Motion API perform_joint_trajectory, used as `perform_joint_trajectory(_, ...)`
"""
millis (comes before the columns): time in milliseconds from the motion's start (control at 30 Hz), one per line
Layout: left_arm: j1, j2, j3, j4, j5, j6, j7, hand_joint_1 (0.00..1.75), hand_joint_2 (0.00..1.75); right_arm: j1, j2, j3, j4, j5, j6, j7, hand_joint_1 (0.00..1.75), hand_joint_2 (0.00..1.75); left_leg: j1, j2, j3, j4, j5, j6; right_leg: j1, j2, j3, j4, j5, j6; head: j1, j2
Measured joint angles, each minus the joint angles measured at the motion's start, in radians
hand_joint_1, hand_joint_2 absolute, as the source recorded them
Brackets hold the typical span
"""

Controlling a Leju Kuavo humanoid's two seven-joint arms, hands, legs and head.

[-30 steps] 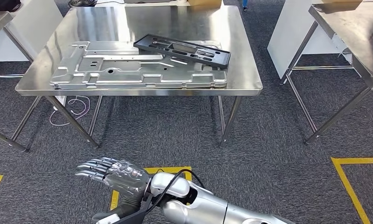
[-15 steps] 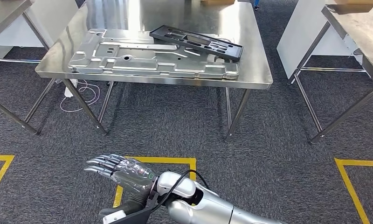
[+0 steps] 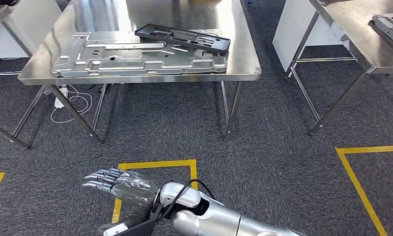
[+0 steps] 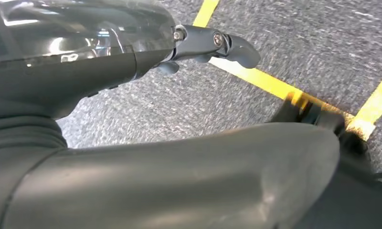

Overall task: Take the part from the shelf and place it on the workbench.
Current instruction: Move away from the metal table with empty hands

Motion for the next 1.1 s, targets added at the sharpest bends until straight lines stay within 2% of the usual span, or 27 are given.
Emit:
perform_joint_trajectory(33,0.0,0.0,0.0,0.0,0.0,0.0,0.0,0.0,0.0,0.0,0.001,-0.001,0.0,0.0,0.0,-0.001,0.0,0.0,0.0,-0.019,0.03,-0.05,0.0,0.002,-0.001,0.007,-0.006,0.002,0.006,0.005,-0.002,0.0)
perform_joint_trajectory(100,0.002,0.0,0.0,0.0,0.0,0.0,0.0,0.0,0.0,0.0,0.003,-0.002,0.0,0.0,0.0,-0.003,0.0,0.0,-0.004,-0.035,0.042,-0.078,-0.008,0.006,-0.002,0.021,-0.017,0.003,0.02,0.018,-0.003,0.0)
perform_joint_trajectory(167,0.003,-0.001,0.0,0.0,0.0,0.0,0.0,0.0,0.0,0.001,0.003,-0.004,0.0,0.0,0.0,-0.004,0.0,0.0,-0.005,-0.013,0.032,-0.076,0.002,0.018,0.0,0.03,-0.027,0.007,0.025,0.029,-0.003,0.0)
perform_joint_trajectory(200,0.003,-0.001,0.0,0.0,0.0,0.0,0.0,0.0,0.0,0.001,0.003,-0.005,0.0,0.0,0.0,-0.004,0.0,0.0,-0.003,-0.001,0.026,-0.076,0.008,0.027,0.001,0.023,-0.036,0.022,0.01,0.032,0.001,0.0)
perform_joint_trajectory(233,0.002,-0.001,0.0,0.0,0.0,0.0,0.0,0.0,0.0,0.001,0.003,-0.006,0.0,0.0,0.0,-0.005,0.0,0.0,-0.001,0.012,0.018,-0.077,0.015,0.036,0.002,0.012,-0.052,0.055,-0.02,0.036,0.006,0.0)
perform_joint_trajectory(267,0.002,-0.001,0.0,0.0,0.0,0.0,0.0,0.0,0.0,0.001,0.003,-0.006,0.0,0.0,0.0,-0.005,0.0,0.0,-0.002,0.026,0.009,-0.077,0.022,0.042,0.001,-0.004,-0.072,0.106,-0.063,0.037,0.012,0.0)
perform_joint_trajectory(333,0.005,-0.001,0.0,0.0,0.0,0.0,0.0,0.0,0.0,0.001,0.003,-0.006,0.0,0.0,0.0,-0.005,0.0,0.0,-0.004,0.053,-0.012,-0.074,0.034,0.046,-0.001,-0.02,-0.115,0.238,-0.138,0.04,0.026,0.0)
perform_joint_trajectory(367,0.006,-0.001,0.0,0.0,0.0,0.0,0.0,0.0,0.0,0.002,0.002,-0.006,0.0,0.0,0.0,-0.005,0.0,0.0,-0.004,0.066,-0.022,-0.071,0.039,0.046,-0.003,-0.024,-0.124,0.283,-0.152,0.041,0.031,0.0)
perform_joint_trajectory(400,0.006,-0.001,0.0,0.0,0.0,0.0,0.0,0.0,0.0,0.003,0.001,-0.006,0.0,0.0,0.0,-0.005,0.0,0.0,-0.004,0.078,-0.032,-0.068,0.044,0.045,-0.004,-0.026,-0.119,0.299,-0.149,0.043,0.035,0.0)
perform_joint_trajectory(433,0.006,-0.001,0.0,0.0,0.0,0.0,0.0,0.0,0.0,0.004,0.0,-0.006,0.0,0.0,0.0,-0.005,0.0,0.0,-0.004,0.089,-0.04,-0.064,0.047,0.044,-0.005,-0.029,-0.092,0.274,-0.127,0.043,0.04,0.0)
perform_joint_trajectory(467,0.005,-0.001,0.0,0.0,0.0,0.0,0.0,0.0,0.0,0.004,0.0,-0.006,0.0,0.0,0.001,-0.005,0.0,0.0,-0.004,0.098,-0.047,-0.061,0.05,0.042,-0.005,-0.035,-0.048,0.214,-0.098,0.044,0.044,0.0)
perform_joint_trajectory(533,0.004,-0.001,0.0,0.0,0.001,0.0,0.0,0.0,0.0,0.004,0.001,-0.006,0.0,0.0,0.001,-0.005,0.0,0.0,-0.005,0.111,-0.057,-0.055,0.056,0.034,-0.002,-0.059,0.047,0.066,-0.068,0.041,0.055,0.0)
perform_joint_trajectory(567,0.003,-0.001,0.0,0.0,0.001,0.0,0.0,0.0,0.0,0.003,0.002,-0.006,0.0,0.0,0.001,-0.005,0.0,0.0,-0.007,0.116,-0.059,-0.053,0.06,0.028,0.002,-0.07,0.074,0.019,-0.065,0.038,0.059,0.0)
perform_joint_trajectory(600,0.003,-0.001,0.0,0.0,0.001,0.0,0.0,0.0,0.0,0.003,0.003,-0.006,0.0,0.0,0.001,-0.005,0.0,0.0,-0.008,0.12,-0.062,-0.053,0.065,0.022,0.006,-0.076,0.084,-0.003,-0.069,0.034,0.061,0.0)
perform_joint_trajectory(667,0.002,-0.001,0.0,0.0,0.002,0.0,0.0,0.0,0.0,0.003,0.003,-0.006,0.0,0.0,0.001,-0.006,0.0,0.0,-0.007,0.126,-0.064,-0.054,0.074,0.008,0.008,-0.071,0.076,-0.007,-0.061,0.023,0.061,0.0)
perform_joint_trajectory(700,0.002,-0.001,0.0,0.0,0.002,0.0,0.0,0.0,0.0,0.003,0.003,-0.006,0.0,0.0,0.001,-0.006,0.0,0.0,-0.005,0.119,-0.066,-0.049,0.068,0.003,0.005,-0.068,0.072,-0.009,-0.055,0.016,0.06,0.0)
perform_joint_trajectory(733,0.001,-0.001,0.0,0.0,0.002,0.0,0.0,0.0,0.0,0.002,0.003,-0.006,0.0,0.0,0.001,-0.006,0.0,0.0,-0.003,0.103,-0.074,-0.031,0.048,0.0,0.002,-0.064,0.066,-0.011,-0.048,0.007,0.058,0.0)
perform_joint_trajectory(800,0.002,-0.001,0.0,0.0,0.002,0.0,0.0,0.0,0.0,0.002,0.004,-0.006,0.0,0.0,0.002,-0.005,0.0,0.0,-0.001,0.061,-0.107,0.069,-0.03,-0.005,-0.002,-0.059,0.051,-0.013,-0.034,-0.007,0.042,0.0)
perform_joint_trajectory(833,0.003,-0.001,0.0,0.0,0.002,0.0,0.001,0.0,0.0,0.003,0.004,-0.006,0.0,0.0,0.002,-0.005,0.0,0.0,-0.001,0.048,-0.128,0.137,-0.071,-0.006,-0.002,-0.054,0.042,-0.012,-0.027,-0.011,0.033,0.0)
perform_joint_trajectory(867,0.004,-0.001,0.0,0.0,0.002,0.0,0.001,0.0,0.0,0.004,0.004,-0.005,0.0,0.0,0.002,-0.005,0.0,0.0,-0.001,0.043,-0.142,0.195,-0.098,-0.007,-0.001,-0.049,0.033,-0.01,-0.02,-0.013,0.026,0.0)
perform_joint_trajectory(900,0.005,-0.001,0.0,0.0,0.002,0.0,0.001,0.0,0.0,0.005,0.003,-0.005,0.0,0.0,0.002,-0.005,0.0,0.0,-0.001,0.041,-0.143,0.223,-0.105,-0.008,-0.001,-0.044,0.024,-0.009,-0.014,-0.013,0.022,0.0)
perform_joint_trajectory(933,0.005,-0.001,0.0,0.0,0.002,0.0,0.002,0.0,0.0,0.006,0.003,-0.005,0.001,0.0,0.002,-0.005,0.0,0.0,0.0,0.041,-0.125,0.211,-0.094,-0.008,-0.001,-0.037,0.015,-0.006,-0.008,-0.011,0.019,0.0)
perform_joint_trajectory(967,0.004,-0.001,0.0,0.0,0.002,0.0,0.002,0.0,0.0,0.006,0.002,-0.005,0.001,0.0,0.002,-0.005,0.0,0.0,0.002,0.04,-0.089,0.16,-0.069,-0.008,-0.003,-0.031,0.007,-0.003,-0.004,-0.008,0.016,0.0)
perform_joint_trajectory(1033,0.003,0.0,0.0,0.0,0.002,0.0,0.003,0.0,0.0,0.006,0.003,-0.005,0.001,0.0,0.002,-0.005,0.0,0.0,0.006,0.026,-0.001,0.014,-0.024,-0.008,-0.004,-0.021,-0.007,0.007,0.003,-0.001,0.008,0.0)
perform_joint_trajectory(1067,0.002,0.0,0.0,0.0,0.002,-0.001,0.003,0.0,0.0,0.006,0.003,-0.005,0.001,0.0,0.002,-0.005,0.0,0.0,0.006,0.018,0.026,-0.036,-0.014,-0.008,-0.004,-0.017,-0.013,0.011,0.007,0.005,0.005,0.0)
perform_joint_trajectory(1100,0.002,0.0,0.0,0.0,0.002,-0.001,0.004,0.0,0.0,0.006,0.003,-0.005,0.0,0.0,0.002,-0.005,0.0,0.0,0.004,0.012,0.037,-0.06,-0.012,-0.006,-0.003,-0.013,-0.018,0.014,0.012,0.01,0.005,0.0)
